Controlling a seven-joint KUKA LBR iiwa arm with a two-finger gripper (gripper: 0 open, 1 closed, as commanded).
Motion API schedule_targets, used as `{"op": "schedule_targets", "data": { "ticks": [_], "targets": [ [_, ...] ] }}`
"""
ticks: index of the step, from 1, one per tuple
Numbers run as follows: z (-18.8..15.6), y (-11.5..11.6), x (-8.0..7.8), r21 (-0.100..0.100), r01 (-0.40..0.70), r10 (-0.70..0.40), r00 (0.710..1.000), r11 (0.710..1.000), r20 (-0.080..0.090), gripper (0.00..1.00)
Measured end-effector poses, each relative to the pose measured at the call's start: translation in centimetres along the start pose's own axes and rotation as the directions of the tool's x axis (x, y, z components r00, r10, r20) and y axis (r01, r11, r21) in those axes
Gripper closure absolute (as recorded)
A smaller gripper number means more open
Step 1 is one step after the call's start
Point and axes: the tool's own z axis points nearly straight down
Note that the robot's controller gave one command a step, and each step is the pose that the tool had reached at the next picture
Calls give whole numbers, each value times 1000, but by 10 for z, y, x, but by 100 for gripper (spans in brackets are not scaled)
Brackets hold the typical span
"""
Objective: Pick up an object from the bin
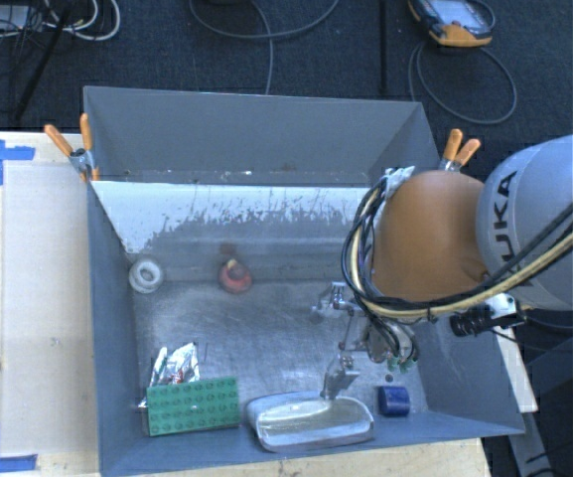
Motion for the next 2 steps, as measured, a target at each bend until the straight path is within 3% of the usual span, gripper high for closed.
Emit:
{"op": "schedule_targets", "data": {
  "ticks": [1,2],
  "targets": [
    [96,49,12,1,179,-179,984,984,22,0],
    [100,49,18,0,179,-179,984,984,-1,100]
  ]
}}
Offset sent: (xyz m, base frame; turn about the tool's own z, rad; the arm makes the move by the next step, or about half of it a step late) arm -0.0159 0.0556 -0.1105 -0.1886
